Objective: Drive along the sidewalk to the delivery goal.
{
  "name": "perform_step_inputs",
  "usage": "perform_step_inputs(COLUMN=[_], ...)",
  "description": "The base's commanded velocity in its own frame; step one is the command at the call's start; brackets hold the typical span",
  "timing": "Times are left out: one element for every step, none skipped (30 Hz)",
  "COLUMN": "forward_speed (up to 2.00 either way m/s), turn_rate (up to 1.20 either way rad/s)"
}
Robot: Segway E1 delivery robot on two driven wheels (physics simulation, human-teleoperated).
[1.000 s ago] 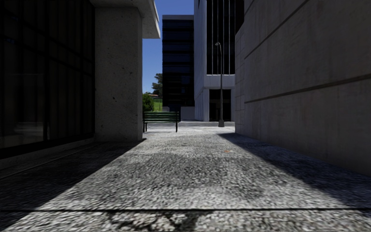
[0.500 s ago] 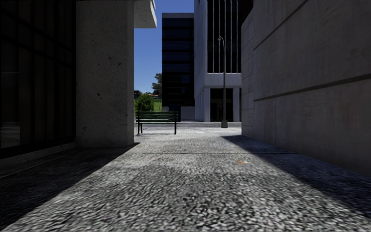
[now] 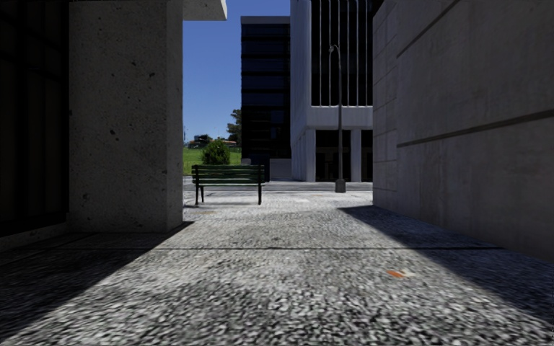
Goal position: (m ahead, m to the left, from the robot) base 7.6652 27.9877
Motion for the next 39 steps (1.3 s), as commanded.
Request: perform_step_inputs(forward_speed=[2.0, 2.0, 2.0, 2.0, 2.0, 2.0, 2.0, 1.93, 1.79, 1.79, 1.65, 1.6, 1.6, 1.58, 1.58, 1.58, 1.58, 1.58, 1.56, 1.51, 1.51, 1.45, 1.43, 1.43, 1.42, 1.42, 1.42, 1.42, 1.41, 1.41, 1.4, 1.4, 1.39, 1.36, 1.35, 1.35, 1.33, 1.33, 1.33], turn_rate=[0.0, 0.0, 0.0, 0.0, 0.0, 0.0, 0.0, 0.0, 0.0, 0.0, 0.0, 0.0, 0.0, 0.0, 0.0, 0.0, 0.0, 0.0, 0.0, 0.0, 0.0, 0.02, 0.16, 0.16, 0.23, 0.27, 0.28, 0.28, 0.28, 0.28, 0.28, 0.28, 0.28, 0.28, 0.28, 0.28, 0.28, 0.28, 0.28])
